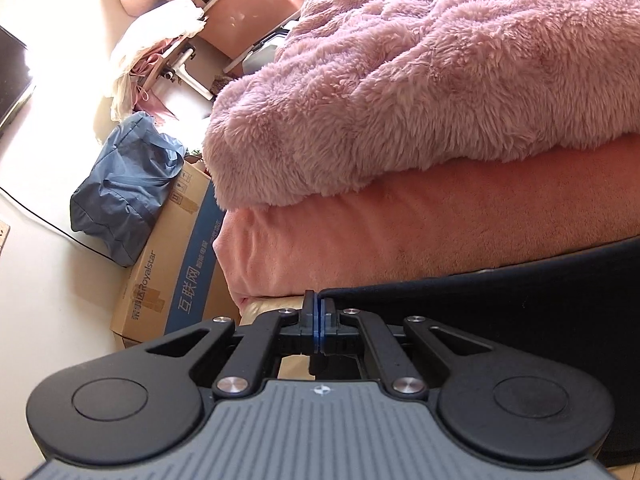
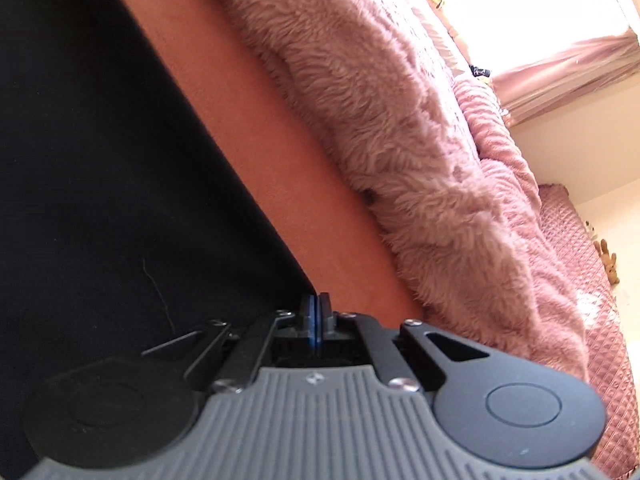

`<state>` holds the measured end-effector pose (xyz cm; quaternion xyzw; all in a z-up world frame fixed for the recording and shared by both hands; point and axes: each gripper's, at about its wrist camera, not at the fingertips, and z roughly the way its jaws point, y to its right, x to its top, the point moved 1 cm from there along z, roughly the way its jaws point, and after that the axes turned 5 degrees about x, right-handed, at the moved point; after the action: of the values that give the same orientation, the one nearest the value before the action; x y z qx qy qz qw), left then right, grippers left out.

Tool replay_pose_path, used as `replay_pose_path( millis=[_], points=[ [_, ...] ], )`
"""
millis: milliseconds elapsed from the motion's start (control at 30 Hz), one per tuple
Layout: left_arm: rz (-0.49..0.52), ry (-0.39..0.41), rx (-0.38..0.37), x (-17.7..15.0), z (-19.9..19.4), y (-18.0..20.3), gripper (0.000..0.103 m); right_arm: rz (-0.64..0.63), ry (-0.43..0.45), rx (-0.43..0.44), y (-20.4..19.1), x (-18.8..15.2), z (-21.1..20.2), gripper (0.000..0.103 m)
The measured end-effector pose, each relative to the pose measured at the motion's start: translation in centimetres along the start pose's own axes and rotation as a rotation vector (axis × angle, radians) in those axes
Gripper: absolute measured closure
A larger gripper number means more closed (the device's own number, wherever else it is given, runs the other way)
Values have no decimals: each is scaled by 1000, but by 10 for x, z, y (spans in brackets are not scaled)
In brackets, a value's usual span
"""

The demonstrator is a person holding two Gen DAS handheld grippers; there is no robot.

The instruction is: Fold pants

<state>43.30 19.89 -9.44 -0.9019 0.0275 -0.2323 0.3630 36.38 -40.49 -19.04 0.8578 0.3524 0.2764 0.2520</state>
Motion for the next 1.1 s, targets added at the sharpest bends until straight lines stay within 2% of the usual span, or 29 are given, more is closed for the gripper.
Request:
replay_pose_path(
  millis=[133, 400, 533, 567, 633, 700, 733, 767, 833, 933, 1033, 1100],
  points=[
    [10, -19, -5, 4, 5, 1, 103, 15, -3, 0, 0, 2, -1, 103],
    [107, -90, -10, 10, 31, 19, 102, 30, -7, -7, -2, 2, 3, 103],
    [96, -96, -11, 10, 43, 16, 86, 30, -10, -8, -1, 2, 2, 103],
    [69, -90, -18, 8, 44, 11, 84, 33, -12, -11, -2, 2, 2, 103],
    [11, -80, -58, 5, 40, -2, 73, 48, -11, -24, -1, 3, 0, 103],
    [-64, -49, -114, -1, 32, -22, 69, 67, -2, -52, 0, 6, -7, 91],
    [-113, -32, -148, -6, 27, -33, 66, 82, 15, -75, 1, 8, -14, 73],
    [-172, -18, -185, -12, 22, -47, 65, 101, 37, -94, 1, 10, -24, 65],
    [-307, -6, -265, -29, 16, -73, 62, 142, 83, -87, -1, 15, -47, 65],
    [-557, -38, -392, -67, 21, -106, 62, 231, 133, -27, -15, 21, -81, 65],
    [-763, -68, -509, -105, 36, -117, 62, 326, 151, 52, -36, 21, -106, 65],
    [-880, -85, -558, -123, 46, -114, 62, 373, 147, 82, -55, 20, -117, 65]
  ],
)
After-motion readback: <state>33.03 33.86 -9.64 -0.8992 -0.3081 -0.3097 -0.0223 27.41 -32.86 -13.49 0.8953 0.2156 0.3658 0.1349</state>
